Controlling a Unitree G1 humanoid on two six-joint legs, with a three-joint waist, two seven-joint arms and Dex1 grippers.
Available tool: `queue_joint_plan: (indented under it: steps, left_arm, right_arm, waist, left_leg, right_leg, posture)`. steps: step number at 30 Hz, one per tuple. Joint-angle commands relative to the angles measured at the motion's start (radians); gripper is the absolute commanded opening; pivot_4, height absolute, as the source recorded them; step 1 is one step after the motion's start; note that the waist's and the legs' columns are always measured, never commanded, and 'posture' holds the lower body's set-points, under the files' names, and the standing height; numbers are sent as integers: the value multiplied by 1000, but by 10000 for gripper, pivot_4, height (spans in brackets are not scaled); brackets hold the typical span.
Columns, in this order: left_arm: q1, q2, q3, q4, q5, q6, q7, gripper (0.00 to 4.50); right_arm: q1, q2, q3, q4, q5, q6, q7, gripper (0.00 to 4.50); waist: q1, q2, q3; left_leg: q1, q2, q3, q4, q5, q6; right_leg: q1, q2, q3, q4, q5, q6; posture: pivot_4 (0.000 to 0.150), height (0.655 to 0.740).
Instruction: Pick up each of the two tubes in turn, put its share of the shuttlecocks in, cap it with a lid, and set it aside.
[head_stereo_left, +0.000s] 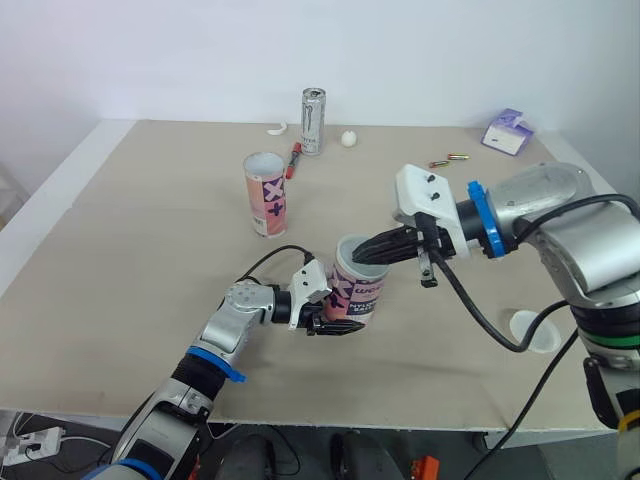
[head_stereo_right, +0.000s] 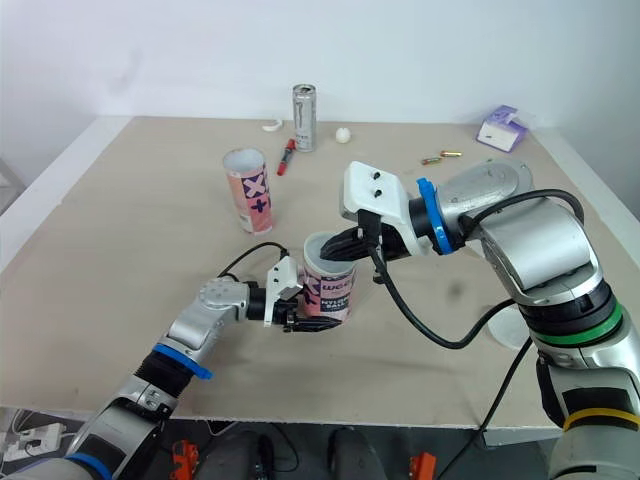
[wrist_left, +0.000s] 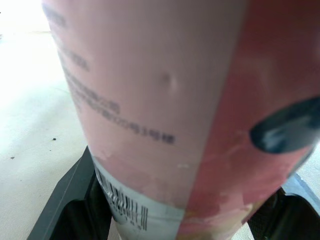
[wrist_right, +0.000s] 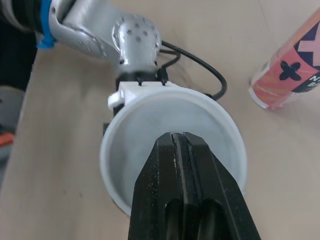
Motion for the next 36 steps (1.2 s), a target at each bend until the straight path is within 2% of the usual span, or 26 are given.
queue_joint_plan:
  steps: [1,11,21,32,36]
  left_arm:
    - [44,17,-56,60,49,55,-7,29931]
    - [41,14,-55,68,51,53,1,29931]
    - [40,12,-55,74,53,55,5,29931]
    - [32,8,-56,86,54,45,9,29931]
    - [30,3,-50,93,55,23,23,29931]
  right_arm:
    - [-25,-9,58,19,-48,-26,15,1272]
    - [-28,0,129,25,-107,-86,69,1272]
    - [-2,22,136,13,-80,-73,110,1272]
    - [-30,13,266,54,-182,-24,137,1272]
    - [-38,43,227,64,-151,-7,137,1272]
  waist:
    - [0,0,-1]
    - [0,-3,-9]
    - [0,-3,-13]
    - [0,-5,-30]
    - [0,-6,-32]
  left_leg:
    - [0,0,0,0,0,0]
    - [1,1,0,0,0,0]
    - [1,1,0,0,-1,0]
    - [4,1,-1,0,-4,0]
    - [7,2,-2,0,-4,0]
  right_leg:
    - [0,0,0,0,0,0]
    - [0,-2,0,0,0,-1]
    - [0,-3,-1,0,-1,-2]
    - [2,-3,-2,0,-3,-4]
    - [6,-5,-4,-1,-7,1]
  posture:
    - [1500,7400]
    - [1500,7400]
    - [1500,7400]
    - [1500,7400]
    - [1500,7400]
